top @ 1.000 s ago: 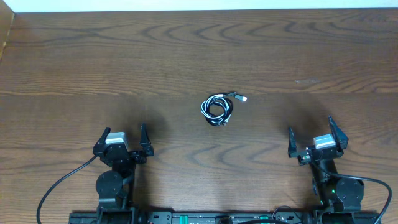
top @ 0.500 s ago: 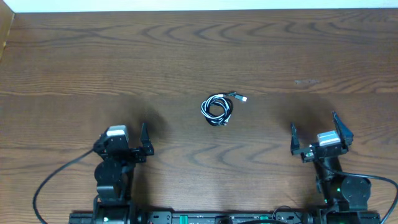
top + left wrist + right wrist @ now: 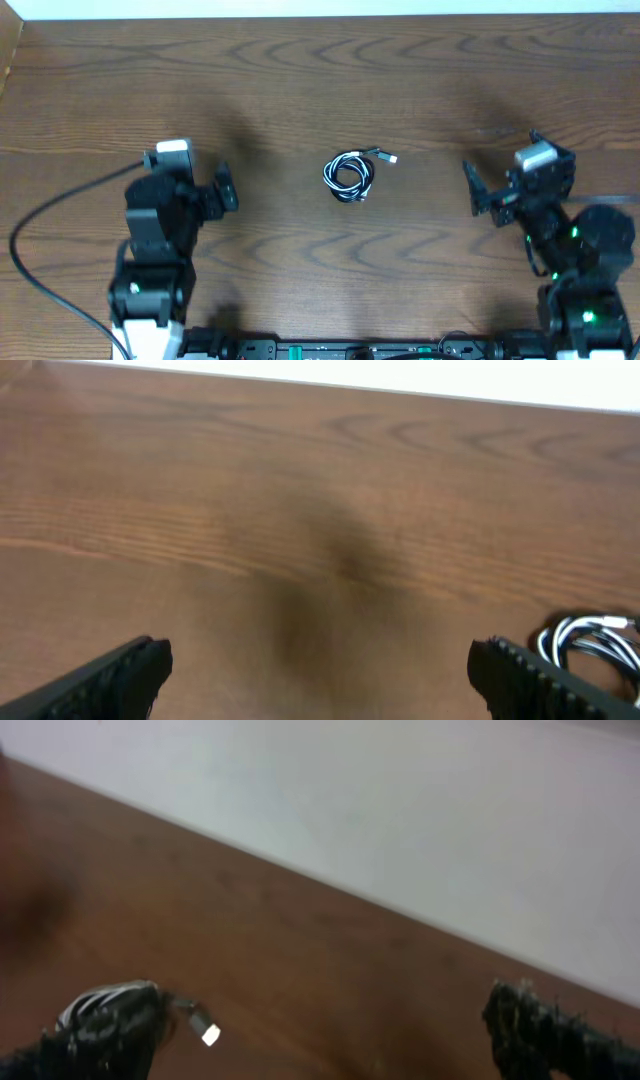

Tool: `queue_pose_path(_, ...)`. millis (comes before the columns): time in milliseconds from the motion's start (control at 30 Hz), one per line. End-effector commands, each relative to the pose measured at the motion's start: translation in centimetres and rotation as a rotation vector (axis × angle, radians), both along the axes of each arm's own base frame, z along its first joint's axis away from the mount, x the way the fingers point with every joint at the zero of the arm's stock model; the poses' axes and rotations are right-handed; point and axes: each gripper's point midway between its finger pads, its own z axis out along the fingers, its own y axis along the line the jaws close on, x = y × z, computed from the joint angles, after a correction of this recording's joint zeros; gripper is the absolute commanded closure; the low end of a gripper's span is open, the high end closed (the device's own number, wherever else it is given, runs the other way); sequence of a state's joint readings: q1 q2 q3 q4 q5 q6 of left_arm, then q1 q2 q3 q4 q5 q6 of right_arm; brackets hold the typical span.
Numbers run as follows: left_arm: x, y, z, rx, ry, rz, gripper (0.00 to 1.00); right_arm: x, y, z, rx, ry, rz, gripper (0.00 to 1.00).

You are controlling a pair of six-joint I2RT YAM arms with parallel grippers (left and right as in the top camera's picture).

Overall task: Untangle cables
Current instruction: 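Move the left gripper down onto the cable bundle and grasp it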

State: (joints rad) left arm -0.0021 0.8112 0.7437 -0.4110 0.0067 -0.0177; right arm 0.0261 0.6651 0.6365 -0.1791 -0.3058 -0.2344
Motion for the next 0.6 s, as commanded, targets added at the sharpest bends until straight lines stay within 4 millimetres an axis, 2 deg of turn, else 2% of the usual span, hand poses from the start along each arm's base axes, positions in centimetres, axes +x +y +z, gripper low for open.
queue_pose_path(0, 1.5, -0.3, 2.7, 0.008, 0.019, -0.024, 0.00, 1.1, 0.6, 2.4, 0.029, 0.046, 0.036, 0.01)
queue_pose_path(100, 2.6, -0.9, 3.7, -0.009, 0.083, -0.049, 0.00, 1.8, 1.3, 3.1, 0.039, 0.114, 0.074, 0.01)
queue_pose_path(200, 3.8, -2.4, 4.6, -0.062, 0.125, -0.121, 0.00, 2.8, 1.7, 3.5, 0.048, 0.176, 0.099, 0.01)
queue_pose_path(233, 4.5, -3.5, 5.1, -0.093, 0.149, -0.168, 0.00, 3.5, 2.0, 3.6, 0.057, 0.217, 0.112, 0.01)
queue_pose_path(367, 5.9, -5.5, 5.6, -0.094, 0.208, -0.227, 0.00, 4.7, 2.6, 3.3, 0.090, 0.310, 0.142, 0.01)
queue_pose_path(467, 7.0, -8.3, 5.2, -0.085, 0.265, -0.297, 0.00, 6.3, 2.8, 2.5, 0.109, 0.382, 0.138, 0.01)
queue_pose_path(567, 7.7, -10.6, 3.8, -0.079, 0.318, -0.353, 0.00, 7.3, 3.0, 1.6, 0.114, 0.420, 0.148, 0.01)
